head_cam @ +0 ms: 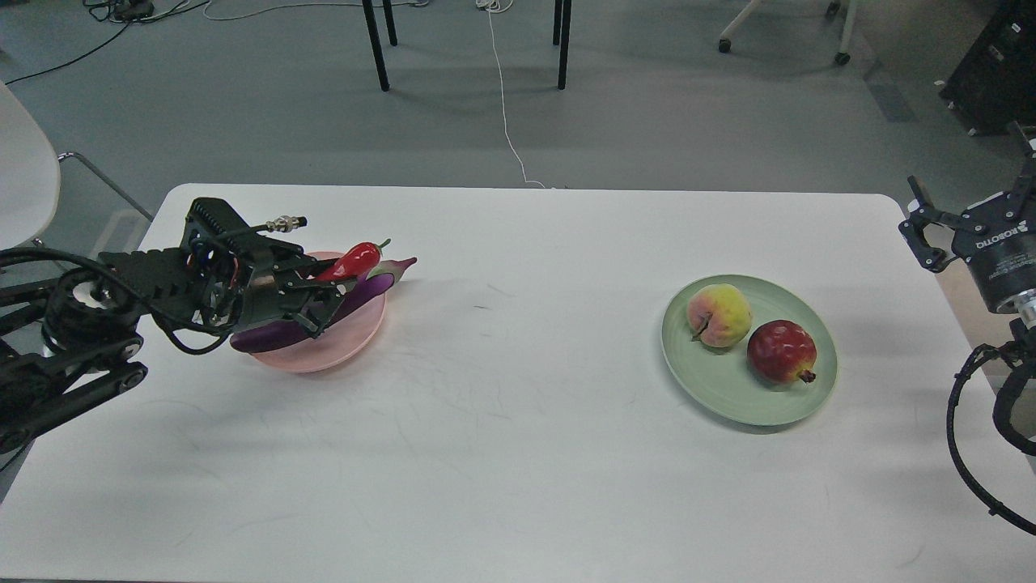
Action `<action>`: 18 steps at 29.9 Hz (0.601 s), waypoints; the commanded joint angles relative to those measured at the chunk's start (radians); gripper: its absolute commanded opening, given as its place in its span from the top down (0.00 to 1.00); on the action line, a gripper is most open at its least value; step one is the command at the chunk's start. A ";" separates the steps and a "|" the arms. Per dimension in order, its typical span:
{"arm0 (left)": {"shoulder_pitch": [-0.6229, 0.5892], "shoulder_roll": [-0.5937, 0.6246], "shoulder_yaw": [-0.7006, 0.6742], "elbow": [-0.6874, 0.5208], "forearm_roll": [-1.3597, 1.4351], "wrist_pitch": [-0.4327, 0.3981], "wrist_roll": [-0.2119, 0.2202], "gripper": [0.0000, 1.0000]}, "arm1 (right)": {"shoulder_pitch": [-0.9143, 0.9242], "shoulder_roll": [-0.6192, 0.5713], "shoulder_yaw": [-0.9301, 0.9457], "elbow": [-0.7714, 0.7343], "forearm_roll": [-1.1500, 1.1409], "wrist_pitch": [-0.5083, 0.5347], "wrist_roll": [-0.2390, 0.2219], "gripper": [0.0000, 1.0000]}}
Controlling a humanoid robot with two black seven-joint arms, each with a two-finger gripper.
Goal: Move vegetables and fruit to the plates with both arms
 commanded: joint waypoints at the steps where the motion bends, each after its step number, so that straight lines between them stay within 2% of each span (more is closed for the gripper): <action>1: -0.002 -0.022 0.000 0.093 0.000 0.001 -0.005 0.85 | -0.001 0.001 0.000 -0.001 0.000 0.000 0.000 0.03; 7: 0.001 -0.058 0.000 0.127 0.000 0.001 -0.013 0.83 | -0.001 0.006 0.000 -0.001 0.000 0.000 0.000 0.03; 14: 0.010 -0.141 0.002 0.246 0.000 0.036 -0.013 0.78 | -0.001 0.007 -0.001 0.007 0.000 0.000 0.000 0.03; 15: 0.016 -0.146 0.005 0.249 0.000 0.038 -0.012 0.76 | -0.001 0.006 0.000 0.007 0.000 0.000 0.000 0.03; 18: 0.018 -0.149 0.017 0.249 0.000 0.041 -0.012 0.60 | 0.001 0.001 0.002 0.007 0.000 0.000 0.000 0.03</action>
